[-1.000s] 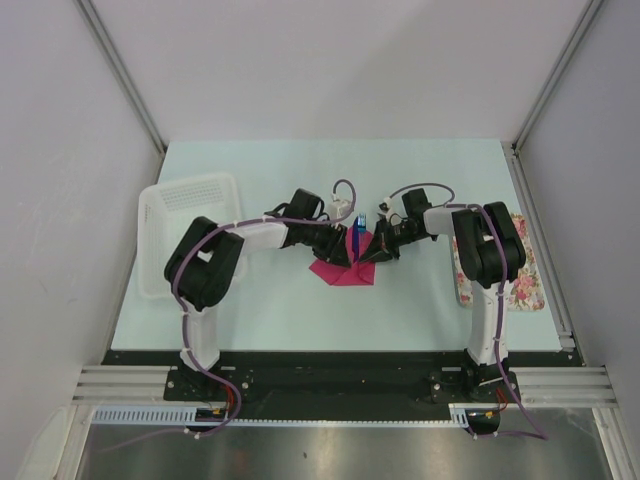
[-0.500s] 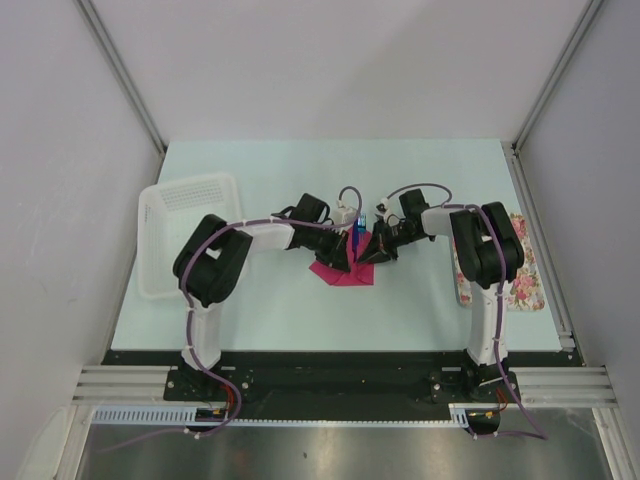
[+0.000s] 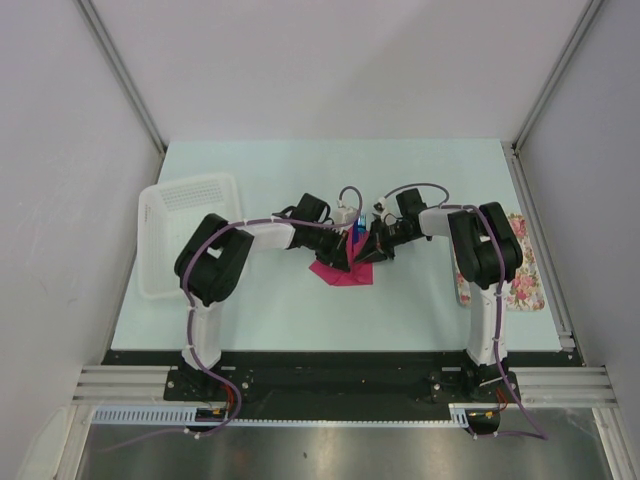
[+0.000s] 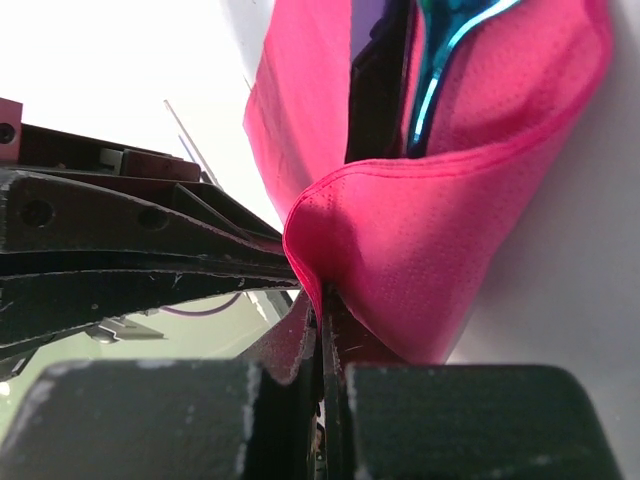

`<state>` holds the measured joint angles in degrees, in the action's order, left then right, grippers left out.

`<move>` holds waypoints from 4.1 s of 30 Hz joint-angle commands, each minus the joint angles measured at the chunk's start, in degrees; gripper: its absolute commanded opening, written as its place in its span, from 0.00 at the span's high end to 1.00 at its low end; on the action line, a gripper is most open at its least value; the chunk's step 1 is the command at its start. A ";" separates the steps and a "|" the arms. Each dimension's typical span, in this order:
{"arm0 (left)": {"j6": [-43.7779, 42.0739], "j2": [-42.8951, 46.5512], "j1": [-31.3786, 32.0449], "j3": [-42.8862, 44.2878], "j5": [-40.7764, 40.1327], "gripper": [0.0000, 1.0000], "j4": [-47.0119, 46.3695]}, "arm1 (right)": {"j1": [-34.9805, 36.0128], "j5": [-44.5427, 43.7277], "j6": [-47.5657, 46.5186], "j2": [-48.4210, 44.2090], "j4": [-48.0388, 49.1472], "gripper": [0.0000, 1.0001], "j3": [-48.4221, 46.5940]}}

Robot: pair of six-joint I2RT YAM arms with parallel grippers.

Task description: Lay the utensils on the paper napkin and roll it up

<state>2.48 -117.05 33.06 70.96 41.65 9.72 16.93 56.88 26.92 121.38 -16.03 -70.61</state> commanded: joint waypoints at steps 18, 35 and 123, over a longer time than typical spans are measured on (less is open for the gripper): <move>4.89 7.45 -6.68 -7.49 3.61 0.64 -11.54 | 0.91 1.30 2.17 2.98 3.46 0.61 -2.34; 25.19 11.16 -9.86 -14.36 6.69 0.42 -34.67 | 1.18 1.04 2.88 3.16 3.55 0.46 -2.52; 14.47 9.13 -3.35 -8.29 6.78 0.88 -16.47 | 6.01 -26.65 -13.29 3.07 -9.90 1.00 -8.49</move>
<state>17.39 -109.51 27.64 63.99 44.93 -2.26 23.31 35.70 16.99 120.81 -25.34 -79.29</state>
